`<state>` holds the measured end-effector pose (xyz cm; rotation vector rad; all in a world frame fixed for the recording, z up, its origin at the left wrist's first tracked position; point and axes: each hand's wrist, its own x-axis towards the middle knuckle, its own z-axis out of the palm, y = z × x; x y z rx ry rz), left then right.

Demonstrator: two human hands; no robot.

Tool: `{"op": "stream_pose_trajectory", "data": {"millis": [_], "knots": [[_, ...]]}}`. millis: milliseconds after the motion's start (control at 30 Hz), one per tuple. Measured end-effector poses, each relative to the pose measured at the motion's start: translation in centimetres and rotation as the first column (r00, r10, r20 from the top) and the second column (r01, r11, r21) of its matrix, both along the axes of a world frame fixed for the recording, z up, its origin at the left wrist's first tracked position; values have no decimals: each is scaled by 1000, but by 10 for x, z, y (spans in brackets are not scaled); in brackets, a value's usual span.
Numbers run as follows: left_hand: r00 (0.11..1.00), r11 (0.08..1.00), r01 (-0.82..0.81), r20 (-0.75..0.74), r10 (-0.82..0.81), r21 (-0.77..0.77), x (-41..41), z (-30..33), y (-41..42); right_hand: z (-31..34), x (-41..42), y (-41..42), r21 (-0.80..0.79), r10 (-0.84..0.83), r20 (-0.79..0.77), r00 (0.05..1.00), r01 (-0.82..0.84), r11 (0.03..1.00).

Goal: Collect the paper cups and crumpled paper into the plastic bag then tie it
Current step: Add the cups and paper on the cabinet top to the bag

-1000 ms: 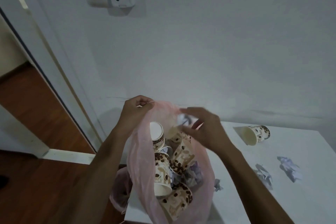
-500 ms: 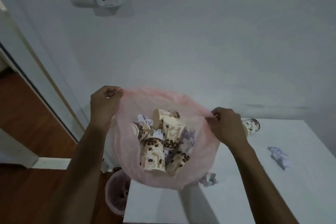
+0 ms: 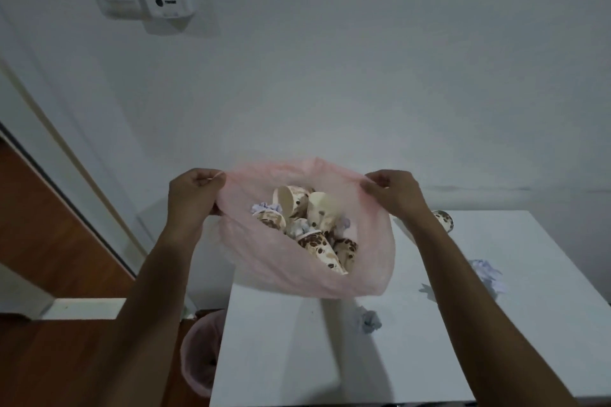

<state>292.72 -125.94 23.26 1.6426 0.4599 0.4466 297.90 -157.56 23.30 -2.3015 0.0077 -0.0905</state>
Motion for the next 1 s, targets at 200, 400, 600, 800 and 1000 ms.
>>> {"op": "stream_pose_trajectory", "data": {"millis": [200,400,600,800,1000], "knots": [[998,999,-24,-65,27,49,3,-16,-6,-68,-45,-40,17,-158,-201,967,165,986],[997,999,-8,-73,11,43,6,-22,-14,-105,-101,-29,150,57,-717,695,74,986],[998,1000,13,-54,-13,9,5,-26,-23,-123,-136,-18,331,208,-688,695,46,943],[999,999,30,-31,-29,15,5,-26,-27,-155,-158,-3,-4,184,-465,866,-210,978],[999,999,51,-17,-51,9,4,-29,-25,-151,-165,19,-55,248,-334,909,-281,958]]}}
